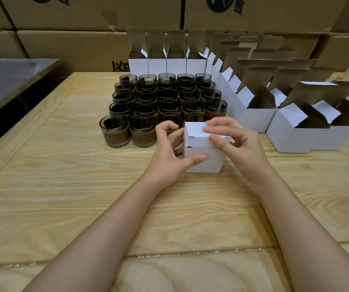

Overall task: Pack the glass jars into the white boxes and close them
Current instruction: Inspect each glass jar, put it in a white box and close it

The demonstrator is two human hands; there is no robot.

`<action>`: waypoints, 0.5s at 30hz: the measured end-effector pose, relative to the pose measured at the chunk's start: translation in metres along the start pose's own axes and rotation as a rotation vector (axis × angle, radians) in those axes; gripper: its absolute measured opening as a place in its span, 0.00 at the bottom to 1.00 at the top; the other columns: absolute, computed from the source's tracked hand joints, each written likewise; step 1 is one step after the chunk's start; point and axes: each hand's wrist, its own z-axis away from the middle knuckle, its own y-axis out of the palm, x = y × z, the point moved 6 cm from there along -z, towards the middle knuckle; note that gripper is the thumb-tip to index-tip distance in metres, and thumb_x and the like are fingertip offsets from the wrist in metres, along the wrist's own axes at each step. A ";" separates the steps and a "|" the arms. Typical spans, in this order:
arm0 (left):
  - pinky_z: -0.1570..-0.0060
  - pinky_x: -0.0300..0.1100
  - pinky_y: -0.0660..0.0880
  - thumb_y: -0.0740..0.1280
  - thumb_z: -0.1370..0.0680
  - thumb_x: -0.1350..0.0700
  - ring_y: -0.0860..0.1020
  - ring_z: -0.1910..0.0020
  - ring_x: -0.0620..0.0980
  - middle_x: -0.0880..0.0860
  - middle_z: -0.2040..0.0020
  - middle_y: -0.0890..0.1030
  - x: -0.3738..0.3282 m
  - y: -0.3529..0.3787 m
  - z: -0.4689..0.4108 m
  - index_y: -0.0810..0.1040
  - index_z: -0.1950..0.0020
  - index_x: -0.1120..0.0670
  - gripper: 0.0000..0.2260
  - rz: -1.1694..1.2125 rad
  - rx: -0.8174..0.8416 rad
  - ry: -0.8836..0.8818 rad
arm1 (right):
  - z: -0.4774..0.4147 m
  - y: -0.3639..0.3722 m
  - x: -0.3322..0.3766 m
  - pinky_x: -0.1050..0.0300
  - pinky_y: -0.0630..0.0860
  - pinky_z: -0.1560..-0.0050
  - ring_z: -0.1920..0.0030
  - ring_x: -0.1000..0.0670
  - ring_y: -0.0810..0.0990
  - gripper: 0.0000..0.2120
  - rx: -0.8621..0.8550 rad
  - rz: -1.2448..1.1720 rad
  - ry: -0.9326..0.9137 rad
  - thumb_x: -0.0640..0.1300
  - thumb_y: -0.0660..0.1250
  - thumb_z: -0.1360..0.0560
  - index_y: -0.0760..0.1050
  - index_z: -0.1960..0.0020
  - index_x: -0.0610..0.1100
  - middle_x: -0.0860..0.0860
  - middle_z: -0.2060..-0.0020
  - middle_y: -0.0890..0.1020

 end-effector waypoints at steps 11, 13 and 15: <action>0.38 0.40 0.73 0.76 0.31 0.64 0.75 0.37 0.41 0.46 0.38 0.76 0.002 -0.002 -0.001 0.58 0.40 0.48 0.32 0.003 0.007 -0.015 | 0.000 0.004 -0.002 0.63 0.72 0.44 0.41 0.59 0.74 0.12 0.018 0.098 -0.053 0.37 0.69 0.26 0.79 0.45 0.48 0.48 0.44 0.76; 0.37 0.45 0.74 0.76 0.30 0.64 0.75 0.37 0.43 0.47 0.37 0.76 0.002 -0.002 -0.001 0.59 0.40 0.47 0.31 0.001 0.017 0.001 | 0.000 0.003 -0.004 0.64 0.72 0.44 0.41 0.61 0.73 0.10 0.051 0.099 -0.022 0.41 0.69 0.26 0.80 0.46 0.48 0.51 0.44 0.76; 0.36 0.51 0.73 0.75 0.29 0.63 0.74 0.35 0.45 0.49 0.36 0.76 0.001 0.001 0.001 0.61 0.40 0.46 0.29 -0.020 0.034 0.026 | 0.000 0.002 -0.007 0.66 0.71 0.42 0.40 0.62 0.72 0.08 0.090 0.072 0.039 0.48 0.66 0.25 0.83 0.50 0.50 0.55 0.43 0.76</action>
